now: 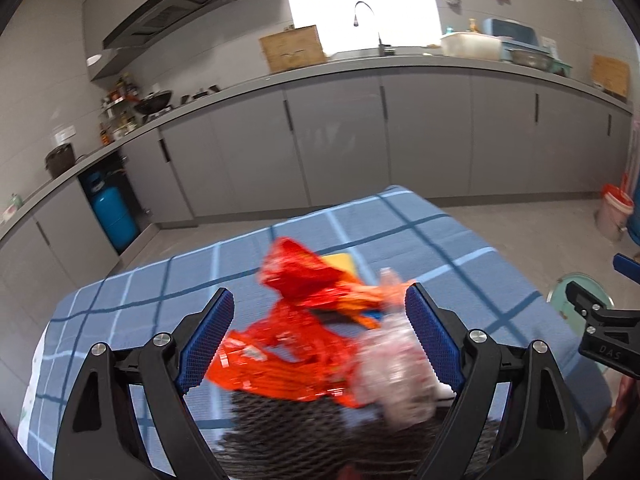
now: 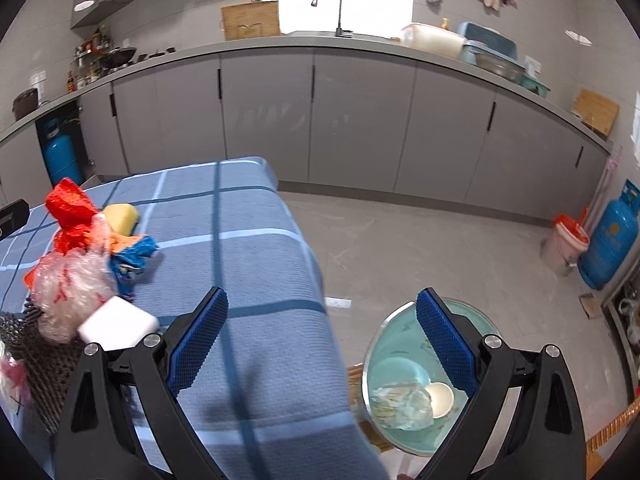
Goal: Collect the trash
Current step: 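Grasp the red wrapper with the left tool while the right tool reaches the yellow sponge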
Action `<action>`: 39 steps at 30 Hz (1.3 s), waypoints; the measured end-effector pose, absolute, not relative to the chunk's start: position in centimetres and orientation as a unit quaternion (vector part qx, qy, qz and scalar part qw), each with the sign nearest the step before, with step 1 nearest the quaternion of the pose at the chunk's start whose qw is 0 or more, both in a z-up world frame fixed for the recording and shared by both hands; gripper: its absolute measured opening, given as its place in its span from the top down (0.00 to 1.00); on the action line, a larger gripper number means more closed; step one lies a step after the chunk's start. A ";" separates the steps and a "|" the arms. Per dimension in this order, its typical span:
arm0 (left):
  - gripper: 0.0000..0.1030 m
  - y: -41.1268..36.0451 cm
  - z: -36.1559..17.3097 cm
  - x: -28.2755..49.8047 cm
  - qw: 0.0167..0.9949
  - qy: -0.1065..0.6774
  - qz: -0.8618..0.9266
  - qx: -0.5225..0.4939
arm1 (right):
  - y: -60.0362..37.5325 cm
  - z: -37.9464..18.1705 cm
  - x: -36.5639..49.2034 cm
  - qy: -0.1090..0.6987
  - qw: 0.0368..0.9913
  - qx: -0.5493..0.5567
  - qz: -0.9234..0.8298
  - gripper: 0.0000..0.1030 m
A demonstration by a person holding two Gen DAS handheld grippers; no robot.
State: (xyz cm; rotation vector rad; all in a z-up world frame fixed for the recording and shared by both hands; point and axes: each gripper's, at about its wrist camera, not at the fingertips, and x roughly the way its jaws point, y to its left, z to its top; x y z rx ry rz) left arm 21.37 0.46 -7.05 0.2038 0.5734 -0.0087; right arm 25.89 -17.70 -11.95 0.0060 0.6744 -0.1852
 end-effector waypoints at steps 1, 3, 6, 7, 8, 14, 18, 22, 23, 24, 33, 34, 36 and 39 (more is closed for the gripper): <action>0.16 1.2 -7.1 21.4 0.954 0.284 0.002 0.098 | -17.3 -11.9 26.0 0.330 0.940 0.002 -0.088 0.09; 0.11 2.8 -7.3 21.5 0.954 0.286 0.018 0.089 | -16.2 -11.8 26.5 0.328 0.941 -0.003 -0.078 0.09; 0.11 5.1 -7.5 22.0 0.953 0.292 0.035 0.075 | -14.8 -11.8 27.2 0.328 0.942 -0.006 -0.064 0.09; 0.11 5.7 -7.6 22.3 0.952 0.296 0.041 0.070 | -14.4 -11.9 27.4 0.328 0.943 -0.007 -0.060 0.09; 0.11 6.1 -7.7 22.4 0.951 0.298 0.043 0.068 | -14.1 -11.9 27.6 0.328 0.943 -0.008 -0.057 0.09; 0.10 5.6 -7.8 24.8 0.952 0.298 0.029 0.059 | -13.3 -12.3 28.7 0.330 0.943 -0.007 -0.047 0.08; 0.10 4.3 -8.3 27.2 0.951 0.305 0.011 0.055 | -13.6 -12.6 29.0 0.331 0.943 -0.002 -0.046 0.08; 0.12 3.2 -9.9 29.7 0.943 0.329 0.001 0.053 | -13.9 -12.7 29.5 0.334 0.942 -0.002 -0.042 0.08; 0.19 3.0 -10.2 30.0 0.942 0.332 -0.003 0.052 | -13.9 -12.7 29.6 0.334 0.942 -0.003 -0.041 0.08; 0.43 2.9 -10.6 30.4 0.939 0.340 -0.006 0.049 | -14.0 -12.7 29.8 0.335 0.942 -0.003 -0.040 0.08; 0.97 4.2 -10.5 29.8 0.938 0.346 -0.026 0.016 | -13.2 -12.0 31.2 0.330 0.943 -0.009 -0.031 0.08; 0.97 4.6 -9.9 29.5 0.941 0.338 -0.024 0.011 | -13.0 -11.9 31.2 0.329 0.944 -0.010 -0.030 0.08; 0.98 5.6 -8.2 28.7 0.949 0.315 -0.020 0.001 | -12.4 -11.4 31.3 0.325 0.945 -0.014 -0.028 0.08; 0.98 7.2 -5.2 27.2 0.961 0.275 -0.010 -0.013 | -11.4 -10.6 31.5 0.319 0.947 -0.021 -0.024 0.08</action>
